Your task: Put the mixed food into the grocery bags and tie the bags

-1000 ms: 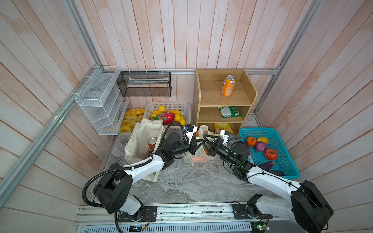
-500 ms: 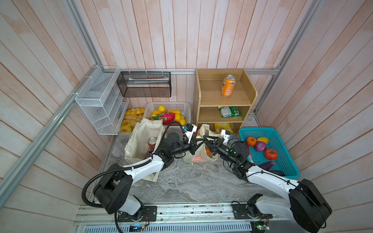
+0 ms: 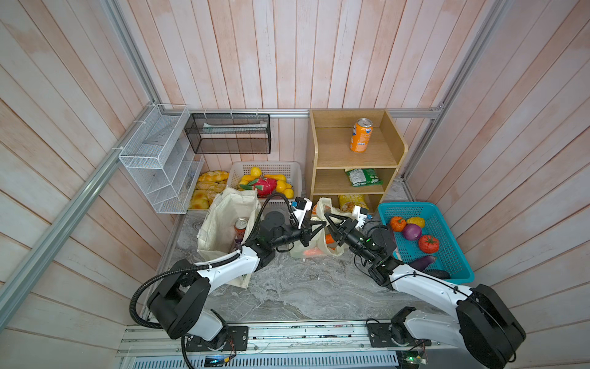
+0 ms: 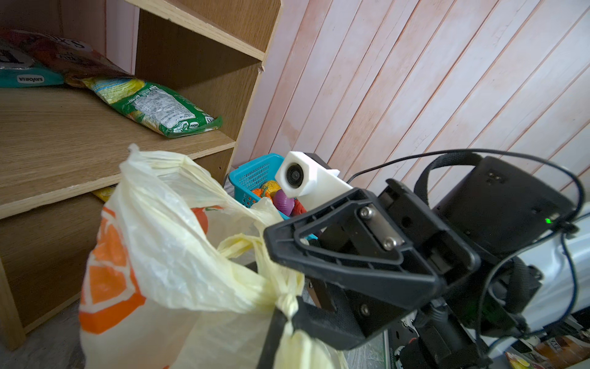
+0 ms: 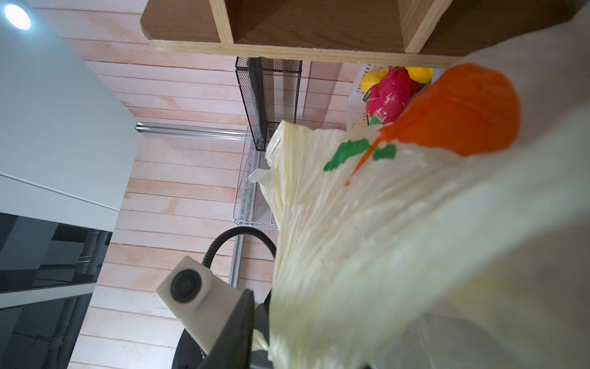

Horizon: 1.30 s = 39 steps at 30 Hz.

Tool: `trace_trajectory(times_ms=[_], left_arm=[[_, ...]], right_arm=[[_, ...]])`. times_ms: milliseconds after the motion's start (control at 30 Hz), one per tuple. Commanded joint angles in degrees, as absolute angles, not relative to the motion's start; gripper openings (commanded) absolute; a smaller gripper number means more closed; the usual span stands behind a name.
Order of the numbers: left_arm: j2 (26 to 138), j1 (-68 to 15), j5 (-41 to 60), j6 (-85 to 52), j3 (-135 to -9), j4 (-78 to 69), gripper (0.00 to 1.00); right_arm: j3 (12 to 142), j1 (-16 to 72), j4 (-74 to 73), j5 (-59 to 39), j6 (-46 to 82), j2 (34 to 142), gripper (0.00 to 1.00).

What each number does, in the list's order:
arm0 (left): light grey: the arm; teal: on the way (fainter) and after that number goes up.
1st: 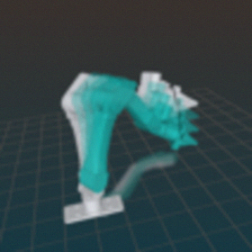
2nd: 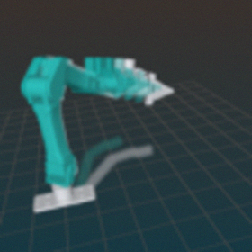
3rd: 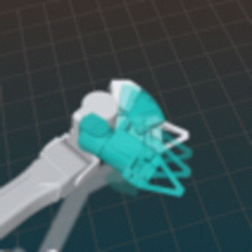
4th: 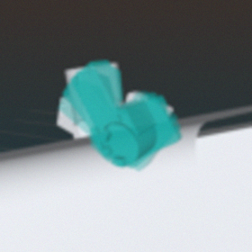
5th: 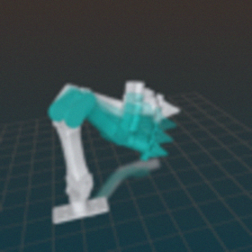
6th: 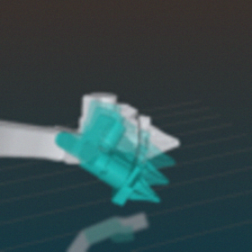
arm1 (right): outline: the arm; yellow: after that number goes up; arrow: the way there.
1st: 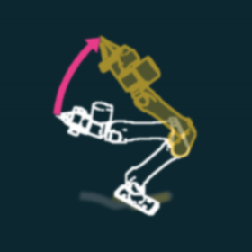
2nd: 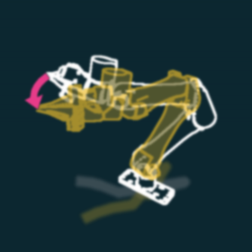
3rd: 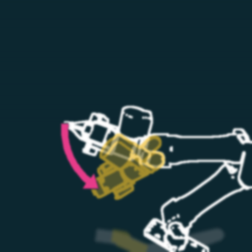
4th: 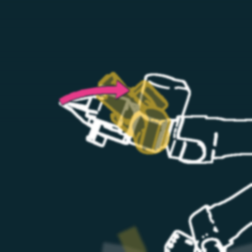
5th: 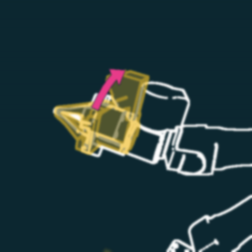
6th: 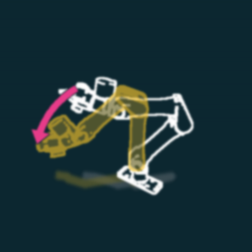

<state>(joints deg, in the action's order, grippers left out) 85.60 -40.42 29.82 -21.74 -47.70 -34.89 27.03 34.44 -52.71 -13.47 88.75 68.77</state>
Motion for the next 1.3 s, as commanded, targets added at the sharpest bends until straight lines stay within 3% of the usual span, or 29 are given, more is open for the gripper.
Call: trace_trajectory(times_ms=[0, 133, 300, 567, 800, 933, 1267], left_arm=[[85.33, -40.72, 30.76, -22.11, -46.30, -33.73, 0.00], [85.42, -40.72, 30.68, -22.15, -46.36, -34.01, 0.00], [85.21, -40.70, 30.11, -22.16, -46.31, -33.98, 0.00], [78.20, -40.43, 27.01, -20.86, -43.72, -28.92, 0.40], [67.80, -38.02, 22.65, -20.56, -39.30, -26.34, 0.61], [68.14, -35.27, 22.86, -20.71, -41.62, -24.43, 0.64], [82.12, -34.74, 28.10, -21.50, -54.47, -21.62, 0.65]], right_arm=[[26.59, 34.02, -59.26, -11.78, 89.48, 67.98, 0.22], [26.68, 34.01, -60.36, -12.38, 90.04, 69.11, 0.00], [26.29, 34.08, -60.69, -12.36, 90.04, 69.61, 0.00], [21.98, 31.95, -60.07, -14.17, 84.69, 67.75, 0.00], [18.48, 27.02, -59.73, -22.62, 77.59, 64.66, 0.00], [18.95, 26.13, -56.53, -25.70, 71.44, 61.71, 0.00], [19.45, 25.66, -55.80, -30.79, 62.23, 58.82, 0.00]])
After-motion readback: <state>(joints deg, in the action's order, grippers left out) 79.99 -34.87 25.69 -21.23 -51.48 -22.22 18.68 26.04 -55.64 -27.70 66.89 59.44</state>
